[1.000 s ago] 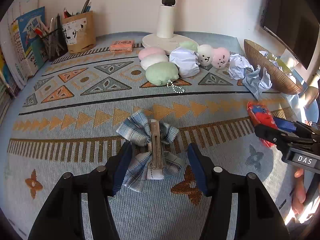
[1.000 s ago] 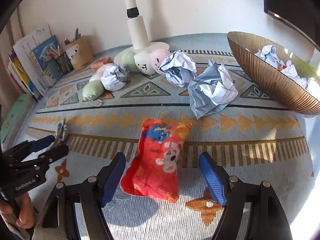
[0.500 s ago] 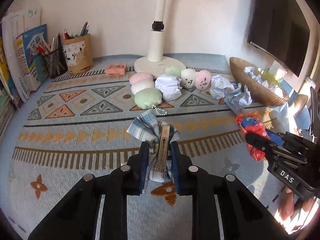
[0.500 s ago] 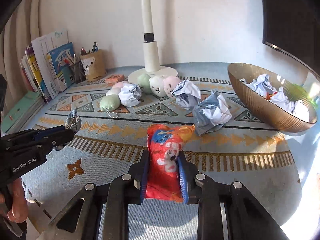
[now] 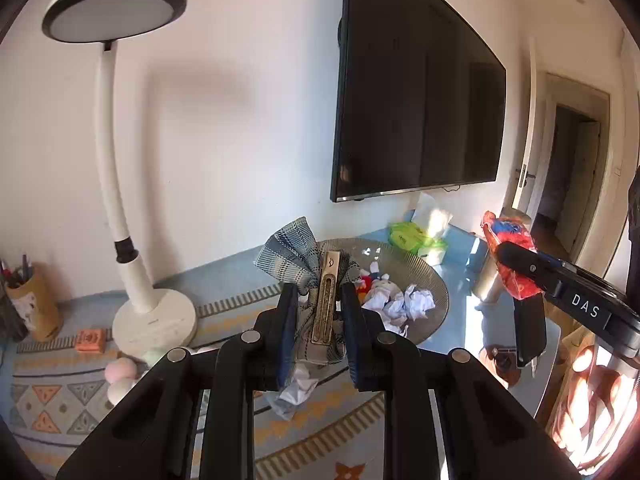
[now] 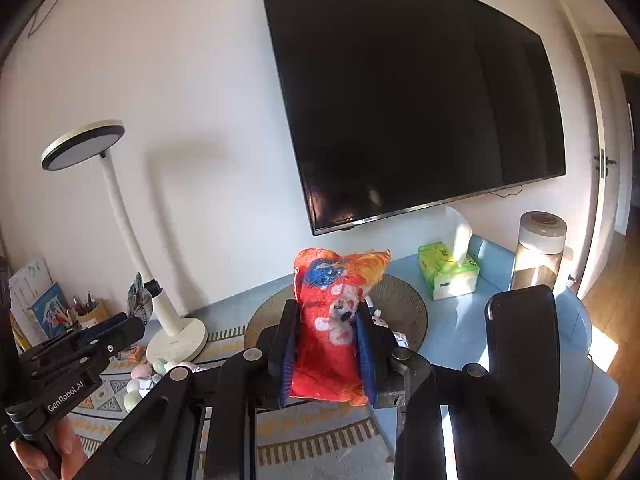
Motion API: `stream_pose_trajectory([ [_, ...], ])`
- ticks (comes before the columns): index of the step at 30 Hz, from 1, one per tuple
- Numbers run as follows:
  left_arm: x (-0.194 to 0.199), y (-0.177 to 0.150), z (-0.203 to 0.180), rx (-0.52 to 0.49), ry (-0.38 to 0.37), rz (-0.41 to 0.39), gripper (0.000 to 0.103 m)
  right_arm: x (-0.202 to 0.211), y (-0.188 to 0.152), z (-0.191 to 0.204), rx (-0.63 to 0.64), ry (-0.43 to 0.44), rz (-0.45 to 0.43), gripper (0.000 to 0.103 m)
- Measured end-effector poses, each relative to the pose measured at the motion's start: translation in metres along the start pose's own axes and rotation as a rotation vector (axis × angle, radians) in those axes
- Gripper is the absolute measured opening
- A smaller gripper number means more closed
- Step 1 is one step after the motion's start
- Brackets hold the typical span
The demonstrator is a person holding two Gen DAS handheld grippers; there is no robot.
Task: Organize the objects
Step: 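Carry the plaid cloth and red snack bag over the gold bowl and open both tools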
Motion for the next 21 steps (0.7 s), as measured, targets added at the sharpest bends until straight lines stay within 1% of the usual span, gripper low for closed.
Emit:
stream_pose_trajectory([
  [3,-0.047,0.007,-0.004,0.030,-0.042,0.040,0.019,-0.041,0.002,0.001,-0.010,0.042,0.093,0.026],
  [5,-0.076,0.007,-0.002,0.041,-0.042,0.052,0.019,-0.067,-0.001,0.003,0.001,0.021,0.147,0.026],
  [7,-0.104,0.006,-0.002,0.028,-0.027,0.083,0.019,-0.086,-0.003,0.001,-0.016,0.008,0.160,0.026],
  [8,-0.115,0.005,-0.001,0.031,-0.038,0.093,0.020,-0.094,-0.003,0.000,-0.024,0.009,0.159,0.029],
  [9,-0.124,0.003,0.001,0.036,-0.052,0.098,0.023,-0.104,-0.004,-0.002,-0.022,-0.006,0.168,0.048],
  [10,-0.132,0.001,0.002,0.047,-0.076,0.111,0.039,-0.113,-0.007,-0.006,-0.027,-0.043,0.182,0.062],
  [11,-0.140,-0.003,0.007,0.067,-0.083,0.140,0.053,-0.118,-0.012,-0.012,-0.035,-0.068,0.198,0.064],
  [12,-0.147,-0.009,0.013,0.102,-0.079,0.175,0.063,-0.120,-0.017,-0.015,-0.039,-0.054,0.218,0.064],
  [13,-0.149,-0.014,0.020,0.139,-0.093,0.188,0.073,-0.119,-0.022,-0.017,-0.046,-0.031,0.226,0.064],
  [14,-0.146,-0.018,0.026,0.164,-0.098,0.182,0.074,-0.116,-0.026,-0.018,-0.045,-0.020,0.220,0.064],
  [16,-0.135,-0.026,0.039,0.187,-0.079,0.174,0.074,-0.105,-0.031,-0.015,-0.017,-0.021,0.200,0.064],
  [18,-0.115,-0.031,0.051,0.230,-0.091,0.152,0.074,-0.098,-0.035,-0.008,0.005,-0.002,0.195,0.064],
  [19,-0.102,-0.032,0.056,0.241,-0.095,0.137,0.074,-0.094,-0.037,-0.003,0.009,0.020,0.199,0.064],
  [21,-0.073,-0.030,0.067,0.223,-0.077,0.098,0.074,-0.082,-0.039,0.012,0.015,0.081,0.202,0.064],
])
Point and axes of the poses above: each gripper's, at about its wrist camera, not at the fingertips, and x roughly against the way its jaws point, z to its left, y to its top, the point moved 5 cm from there along -x, roughly the way its jaws point, and after that the axes turned 8 degrees about -y, right-handed, at the moved point
